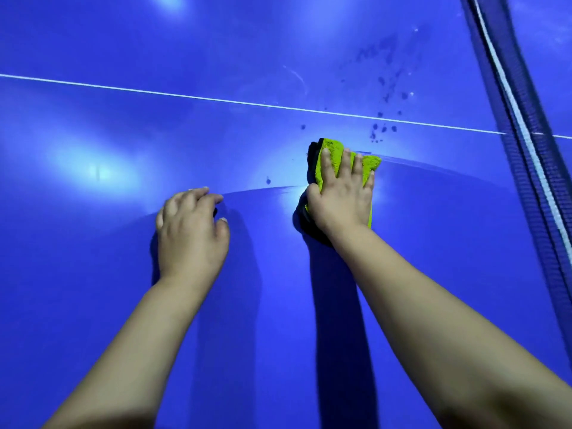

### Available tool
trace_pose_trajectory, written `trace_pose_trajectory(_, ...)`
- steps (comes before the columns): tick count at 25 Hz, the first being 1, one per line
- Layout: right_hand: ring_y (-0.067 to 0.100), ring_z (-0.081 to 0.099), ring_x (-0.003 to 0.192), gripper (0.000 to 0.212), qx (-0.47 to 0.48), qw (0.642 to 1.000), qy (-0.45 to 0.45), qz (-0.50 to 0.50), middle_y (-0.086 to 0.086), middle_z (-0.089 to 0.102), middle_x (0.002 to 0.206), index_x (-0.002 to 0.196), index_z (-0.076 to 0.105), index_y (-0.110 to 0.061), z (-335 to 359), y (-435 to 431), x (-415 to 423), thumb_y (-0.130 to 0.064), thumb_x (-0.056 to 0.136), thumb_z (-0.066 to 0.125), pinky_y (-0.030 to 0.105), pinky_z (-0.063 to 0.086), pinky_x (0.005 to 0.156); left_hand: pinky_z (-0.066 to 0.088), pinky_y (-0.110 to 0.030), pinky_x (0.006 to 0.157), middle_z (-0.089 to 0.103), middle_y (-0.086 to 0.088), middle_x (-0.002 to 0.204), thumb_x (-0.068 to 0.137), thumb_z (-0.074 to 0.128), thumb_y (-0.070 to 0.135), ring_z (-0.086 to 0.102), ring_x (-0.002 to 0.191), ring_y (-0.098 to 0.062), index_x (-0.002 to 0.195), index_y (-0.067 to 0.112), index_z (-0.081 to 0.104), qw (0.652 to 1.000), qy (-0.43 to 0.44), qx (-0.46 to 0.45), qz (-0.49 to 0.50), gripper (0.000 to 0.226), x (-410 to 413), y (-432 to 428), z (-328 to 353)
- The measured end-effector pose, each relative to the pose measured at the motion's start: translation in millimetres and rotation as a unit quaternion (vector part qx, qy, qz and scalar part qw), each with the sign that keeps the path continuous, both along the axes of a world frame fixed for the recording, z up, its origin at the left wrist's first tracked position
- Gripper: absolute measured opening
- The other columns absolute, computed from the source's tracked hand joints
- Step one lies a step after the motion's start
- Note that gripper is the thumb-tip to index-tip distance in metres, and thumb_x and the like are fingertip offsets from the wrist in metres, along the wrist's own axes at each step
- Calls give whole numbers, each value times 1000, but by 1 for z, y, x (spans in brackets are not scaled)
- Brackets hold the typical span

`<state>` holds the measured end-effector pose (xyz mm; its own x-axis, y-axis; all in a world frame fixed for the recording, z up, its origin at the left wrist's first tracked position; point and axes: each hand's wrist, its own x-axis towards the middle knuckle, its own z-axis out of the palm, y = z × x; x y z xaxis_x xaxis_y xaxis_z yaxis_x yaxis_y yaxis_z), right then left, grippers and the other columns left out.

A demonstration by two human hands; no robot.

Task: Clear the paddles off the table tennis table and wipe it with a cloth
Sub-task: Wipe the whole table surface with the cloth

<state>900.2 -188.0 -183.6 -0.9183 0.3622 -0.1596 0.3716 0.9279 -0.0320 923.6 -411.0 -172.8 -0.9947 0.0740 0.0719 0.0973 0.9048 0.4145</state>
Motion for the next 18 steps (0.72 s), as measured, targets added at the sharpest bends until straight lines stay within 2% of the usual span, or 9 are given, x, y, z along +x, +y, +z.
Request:
trace_pose_trajectory(6, 30, -3, 147, 69, 1, 989, 11, 151, 9, 2, 161, 153, 5, -30, -6, -143, -39, -42, 91, 32, 54, -1, 117, 29, -46, 100, 55, -11, 127, 81, 55, 8, 39, 119, -33, 114, 10, 62, 995, 7, -16, 101, 34, -16, -100, -3)
trace_pose_trajectory(11, 29, -5, 148, 69, -32, 955, -1, 295, 8, 1, 161, 153, 10, -31, -8, -246, -49, -44, 90, 35, 54, -5, 116, 31, -46, 96, 56, -13, 123, 82, 53, 6, 40, 115, -37, 112, 9, 63, 986, 12, -47, 162, 31, -18, -156, -3)
trace_pose_trajectory(14, 24, -4, 148, 66, -61, 940, 0, 335, 3, 3, 162, 152, 12, -35, -10, -242, -57, -42, 92, 36, 50, -4, 118, 30, -45, 96, 56, -13, 123, 83, 53, 7, 40, 114, -36, 112, 9, 62, 985, 5, -56, 166, 31, -17, -154, -4)
trace_pose_trajectory(18, 20, -2, 148, 65, -79, 945, 28, 315, 0, 7, 161, 152, 15, -37, -11, -190, -60, -40, 91, 38, 46, 1, 119, 30, -44, 95, 56, -12, 123, 82, 54, 9, 41, 114, -35, 112, 10, 63, 988, 8, -44, 146, 31, -18, -108, -3)
